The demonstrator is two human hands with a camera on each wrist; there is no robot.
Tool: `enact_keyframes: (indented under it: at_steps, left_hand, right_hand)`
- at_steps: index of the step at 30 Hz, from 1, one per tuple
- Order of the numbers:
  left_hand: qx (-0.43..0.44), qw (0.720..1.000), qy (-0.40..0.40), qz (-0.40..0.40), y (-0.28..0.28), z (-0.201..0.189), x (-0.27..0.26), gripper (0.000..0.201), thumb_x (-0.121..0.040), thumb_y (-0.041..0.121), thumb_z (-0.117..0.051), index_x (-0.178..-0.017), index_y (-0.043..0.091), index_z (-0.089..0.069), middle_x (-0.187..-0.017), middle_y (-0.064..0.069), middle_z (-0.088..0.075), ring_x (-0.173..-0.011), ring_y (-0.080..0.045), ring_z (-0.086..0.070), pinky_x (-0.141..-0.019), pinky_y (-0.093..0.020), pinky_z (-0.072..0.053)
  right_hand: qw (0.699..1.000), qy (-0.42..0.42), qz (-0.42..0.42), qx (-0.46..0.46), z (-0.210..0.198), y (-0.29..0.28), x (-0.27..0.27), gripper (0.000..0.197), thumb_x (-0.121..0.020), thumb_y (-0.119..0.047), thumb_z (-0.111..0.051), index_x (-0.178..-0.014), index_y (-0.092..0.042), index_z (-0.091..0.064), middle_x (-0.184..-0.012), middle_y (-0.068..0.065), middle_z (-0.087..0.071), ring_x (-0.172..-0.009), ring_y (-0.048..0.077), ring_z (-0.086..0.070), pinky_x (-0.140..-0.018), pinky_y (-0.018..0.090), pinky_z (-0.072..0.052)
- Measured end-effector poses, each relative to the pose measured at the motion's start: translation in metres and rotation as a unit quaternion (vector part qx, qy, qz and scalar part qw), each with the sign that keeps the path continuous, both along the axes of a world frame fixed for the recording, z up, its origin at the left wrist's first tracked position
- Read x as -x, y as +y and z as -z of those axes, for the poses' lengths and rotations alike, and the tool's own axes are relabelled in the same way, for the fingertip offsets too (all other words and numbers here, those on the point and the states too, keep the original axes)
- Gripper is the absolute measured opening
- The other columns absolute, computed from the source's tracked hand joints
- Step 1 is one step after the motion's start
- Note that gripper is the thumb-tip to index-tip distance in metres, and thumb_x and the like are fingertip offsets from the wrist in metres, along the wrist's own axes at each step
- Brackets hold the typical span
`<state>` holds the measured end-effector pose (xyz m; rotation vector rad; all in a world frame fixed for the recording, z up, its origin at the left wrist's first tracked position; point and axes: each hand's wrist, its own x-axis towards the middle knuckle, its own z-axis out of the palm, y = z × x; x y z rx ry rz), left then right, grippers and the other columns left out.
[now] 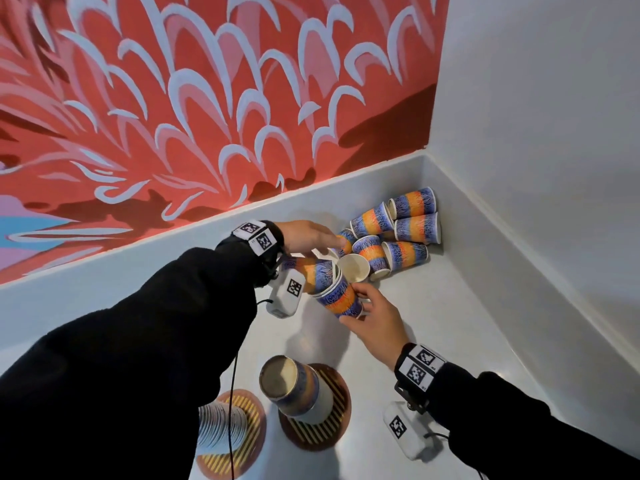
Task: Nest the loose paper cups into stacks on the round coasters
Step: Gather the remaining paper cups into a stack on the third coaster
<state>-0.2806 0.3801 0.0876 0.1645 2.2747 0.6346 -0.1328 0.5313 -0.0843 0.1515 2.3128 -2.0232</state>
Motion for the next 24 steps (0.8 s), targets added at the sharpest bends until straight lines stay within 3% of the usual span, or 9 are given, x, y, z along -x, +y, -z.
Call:
enact_keyframes:
  at_steps: [3, 5, 7, 11, 14, 17, 21, 24]
  left_hand:
    - [-0.011, 0.999, -0.008, -0.042, 0.001, 0.004, -0.006, 0.051, -0.099, 0.063, -0.057, -0.125, 0.022, -0.073, -0.127, -0.008, -0.07, -0.115, -0.031, -0.07, -0.077, -0.032, -0.06]
    - [-0.025, 0.997, -0.016, -0.078, -0.001, 0.006, -0.009, 0.051, -0.097, 0.066, -0.057, -0.115, 0.022, -0.074, -0.123, -0.009, -0.072, -0.11, -0.032, -0.073, -0.095, -0.046, -0.06]
    - [-0.042, 0.993, -0.019, -0.108, -0.001, 0.011, -0.009, 0.053, -0.096, 0.069, -0.057, -0.113, 0.022, -0.075, -0.12, -0.008, -0.074, -0.106, -0.031, -0.075, -0.104, -0.057, -0.054]
    - [-0.156, 0.972, -0.025, -0.173, 0.005, 0.009, -0.009, 0.053, -0.098, 0.066, -0.057, -0.115, 0.02, -0.077, -0.118, -0.006, -0.075, -0.114, -0.03, -0.071, -0.098, -0.044, -0.05]
    - [-0.171, 0.97, 0.062, -0.16, 0.003, -0.006, 0.0, 0.046, -0.092, 0.066, -0.066, -0.112, 0.025, -0.078, -0.113, 0.001, -0.076, -0.12, -0.025, -0.069, -0.108, -0.044, -0.043]
    - [-0.108, 0.981, 0.113, -0.116, -0.006, -0.027, 0.007, 0.05, -0.086, 0.067, -0.073, -0.119, 0.03, -0.074, -0.121, 0.003, -0.073, -0.115, -0.019, -0.066, -0.105, -0.043, -0.049]
    - [-0.026, 0.997, 0.07, -0.035, -0.009, -0.025, 0.001, 0.059, -0.089, 0.062, -0.072, -0.135, 0.025, -0.066, -0.132, 0.003, -0.063, -0.121, -0.021, -0.062, -0.111, -0.042, -0.05]
    - [-0.004, 0.998, 0.067, 0.002, -0.014, -0.013, 0.001, 0.059, -0.084, 0.059, -0.079, -0.135, 0.031, -0.066, -0.136, 0.005, -0.063, -0.121, -0.018, -0.062, -0.114, -0.038, -0.045]
  right_hand:
    - [1.0, 0.02, -0.01, -0.022, -0.003, 0.001, -0.004, 0.056, -0.085, -0.01, -0.085, -0.127, -0.037, -0.06, -0.119, -0.02, -0.068, -0.109, -0.008, -0.065, -0.091, 0.013, -0.054]
    - [0.995, 0.059, -0.033, -0.078, -0.006, 0.001, -0.009, 0.057, -0.083, -0.012, -0.085, -0.129, -0.035, -0.061, -0.123, -0.017, -0.066, -0.11, -0.009, -0.061, -0.09, 0.007, -0.048]
    - [0.99, 0.084, -0.048, -0.107, -0.008, -0.002, -0.012, 0.058, -0.081, -0.013, -0.084, -0.13, -0.034, -0.061, -0.125, -0.015, -0.063, -0.11, -0.011, -0.058, -0.09, 0.007, -0.046]
    - [0.997, 0.062, -0.026, -0.03, -0.008, -0.008, -0.006, 0.06, -0.079, -0.012, -0.089, -0.122, -0.044, -0.061, -0.12, -0.009, -0.07, -0.11, -0.002, -0.064, -0.092, 0.023, -0.055]
    - [0.999, 0.046, 0.001, 0.011, -0.008, -0.008, 0.002, 0.058, -0.079, -0.011, -0.09, -0.124, -0.036, -0.066, -0.115, -0.006, -0.074, -0.106, 0.009, -0.07, -0.093, 0.037, -0.061]
    - [0.998, 0.049, 0.018, 0.021, -0.012, -0.005, 0.014, 0.059, -0.08, -0.011, -0.09, -0.125, -0.039, -0.064, -0.117, -0.006, -0.075, -0.107, 0.009, -0.072, -0.096, 0.037, -0.062]
    - [0.996, 0.073, 0.035, 0.027, -0.019, -0.004, 0.029, 0.061, -0.078, -0.008, -0.088, -0.118, -0.048, -0.063, -0.119, -0.006, -0.075, -0.108, 0.011, -0.074, -0.096, 0.035, -0.061]
    - [0.996, 0.078, 0.03, 0.013, -0.021, -0.003, 0.034, 0.064, -0.079, -0.005, -0.085, -0.121, -0.046, -0.061, -0.122, -0.007, -0.074, -0.108, 0.01, -0.073, -0.094, 0.034, -0.062]
